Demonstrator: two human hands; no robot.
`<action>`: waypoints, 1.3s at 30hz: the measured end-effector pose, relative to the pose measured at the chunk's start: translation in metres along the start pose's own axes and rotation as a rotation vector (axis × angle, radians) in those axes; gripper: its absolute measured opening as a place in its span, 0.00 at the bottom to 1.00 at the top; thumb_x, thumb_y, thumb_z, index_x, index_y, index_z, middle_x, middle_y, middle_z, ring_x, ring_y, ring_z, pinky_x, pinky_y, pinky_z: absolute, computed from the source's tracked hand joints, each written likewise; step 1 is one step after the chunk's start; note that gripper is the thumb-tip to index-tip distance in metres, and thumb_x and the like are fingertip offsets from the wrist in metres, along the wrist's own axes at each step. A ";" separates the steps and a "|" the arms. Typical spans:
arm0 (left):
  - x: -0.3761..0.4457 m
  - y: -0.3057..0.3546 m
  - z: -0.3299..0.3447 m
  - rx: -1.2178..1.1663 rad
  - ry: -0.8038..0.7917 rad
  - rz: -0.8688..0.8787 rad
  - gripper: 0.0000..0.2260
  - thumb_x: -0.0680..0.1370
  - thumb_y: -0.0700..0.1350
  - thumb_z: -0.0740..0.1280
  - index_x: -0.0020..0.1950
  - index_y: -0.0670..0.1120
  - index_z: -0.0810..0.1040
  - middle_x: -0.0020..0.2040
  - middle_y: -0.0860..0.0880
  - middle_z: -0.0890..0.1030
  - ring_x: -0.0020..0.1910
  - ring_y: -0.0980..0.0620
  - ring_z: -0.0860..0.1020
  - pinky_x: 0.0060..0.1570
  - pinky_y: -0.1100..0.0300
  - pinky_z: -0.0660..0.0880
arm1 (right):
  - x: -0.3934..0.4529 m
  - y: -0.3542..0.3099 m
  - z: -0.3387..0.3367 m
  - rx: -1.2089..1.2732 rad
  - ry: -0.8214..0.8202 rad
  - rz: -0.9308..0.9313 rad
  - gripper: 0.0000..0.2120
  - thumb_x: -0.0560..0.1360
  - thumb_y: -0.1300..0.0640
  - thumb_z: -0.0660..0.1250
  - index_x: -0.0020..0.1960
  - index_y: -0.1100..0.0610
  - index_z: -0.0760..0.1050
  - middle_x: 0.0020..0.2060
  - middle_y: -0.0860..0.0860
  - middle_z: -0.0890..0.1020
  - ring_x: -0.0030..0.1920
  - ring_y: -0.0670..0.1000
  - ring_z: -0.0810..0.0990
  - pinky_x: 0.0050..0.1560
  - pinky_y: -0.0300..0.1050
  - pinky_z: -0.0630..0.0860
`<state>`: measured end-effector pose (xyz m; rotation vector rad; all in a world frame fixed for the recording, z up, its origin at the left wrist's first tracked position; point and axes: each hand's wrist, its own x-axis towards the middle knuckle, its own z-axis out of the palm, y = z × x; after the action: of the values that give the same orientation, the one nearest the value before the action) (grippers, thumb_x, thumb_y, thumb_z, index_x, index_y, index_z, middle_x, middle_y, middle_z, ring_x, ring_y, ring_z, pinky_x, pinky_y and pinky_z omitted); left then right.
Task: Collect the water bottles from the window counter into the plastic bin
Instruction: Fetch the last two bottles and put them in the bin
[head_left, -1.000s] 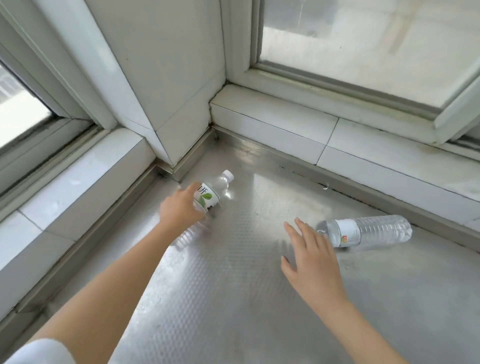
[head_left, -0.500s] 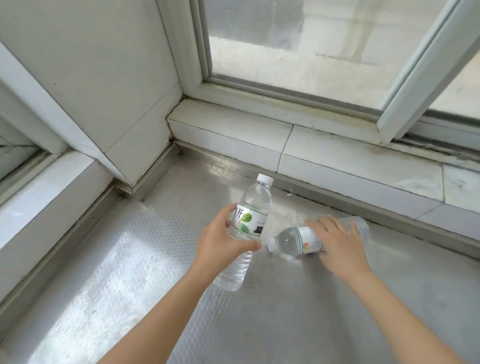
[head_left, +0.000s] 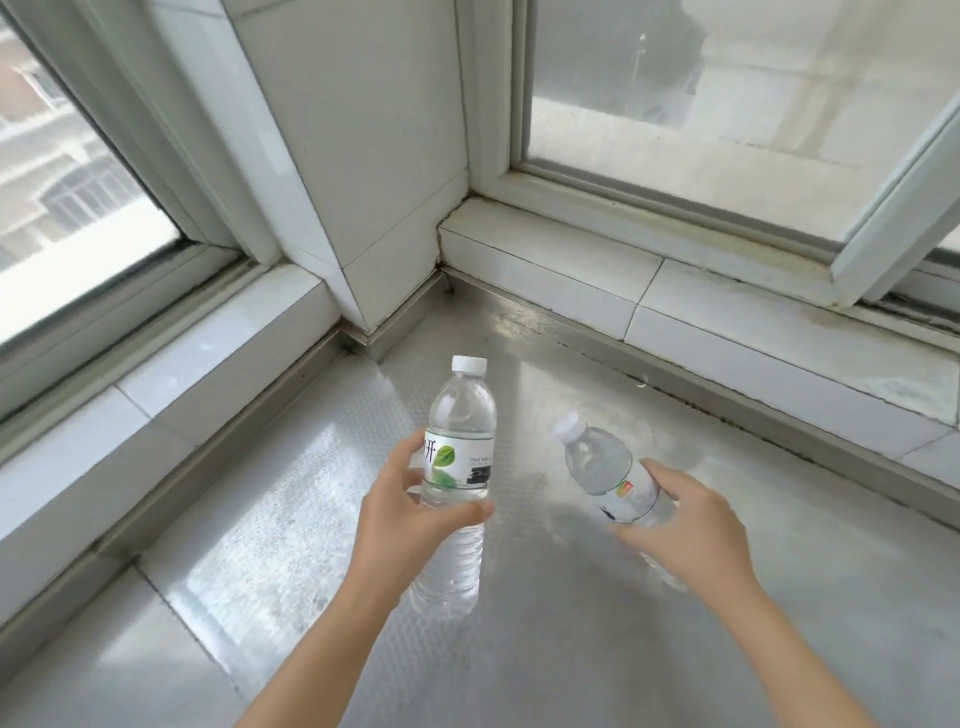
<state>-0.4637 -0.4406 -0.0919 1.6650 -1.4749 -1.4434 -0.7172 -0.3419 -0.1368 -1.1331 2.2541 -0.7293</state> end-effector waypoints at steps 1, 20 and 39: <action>-0.014 -0.004 -0.012 -0.031 0.027 -0.013 0.39 0.53 0.51 0.81 0.62 0.65 0.74 0.50 0.52 0.85 0.45 0.55 0.85 0.50 0.52 0.80 | -0.011 -0.012 0.003 0.160 -0.021 0.014 0.25 0.57 0.51 0.79 0.52 0.38 0.78 0.45 0.40 0.83 0.47 0.48 0.80 0.46 0.45 0.75; -0.345 -0.151 -0.206 -0.385 0.736 -0.083 0.44 0.59 0.41 0.84 0.70 0.58 0.69 0.57 0.51 0.82 0.54 0.52 0.82 0.57 0.49 0.79 | -0.306 -0.197 0.120 0.575 -0.692 -0.337 0.44 0.56 0.61 0.83 0.66 0.42 0.70 0.50 0.42 0.83 0.46 0.40 0.84 0.43 0.35 0.77; -0.788 -0.319 -0.188 -0.708 1.964 -0.329 0.35 0.54 0.51 0.82 0.53 0.75 0.73 0.48 0.58 0.85 0.45 0.59 0.84 0.51 0.48 0.81 | -0.761 -0.236 0.238 0.048 -1.813 -0.987 0.43 0.58 0.66 0.82 0.67 0.45 0.71 0.44 0.48 0.87 0.44 0.50 0.86 0.47 0.50 0.80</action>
<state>-0.0553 0.3234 -0.0061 1.6487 0.3784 0.0972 -0.0352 0.1140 -0.0030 -1.7050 0.1287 0.1261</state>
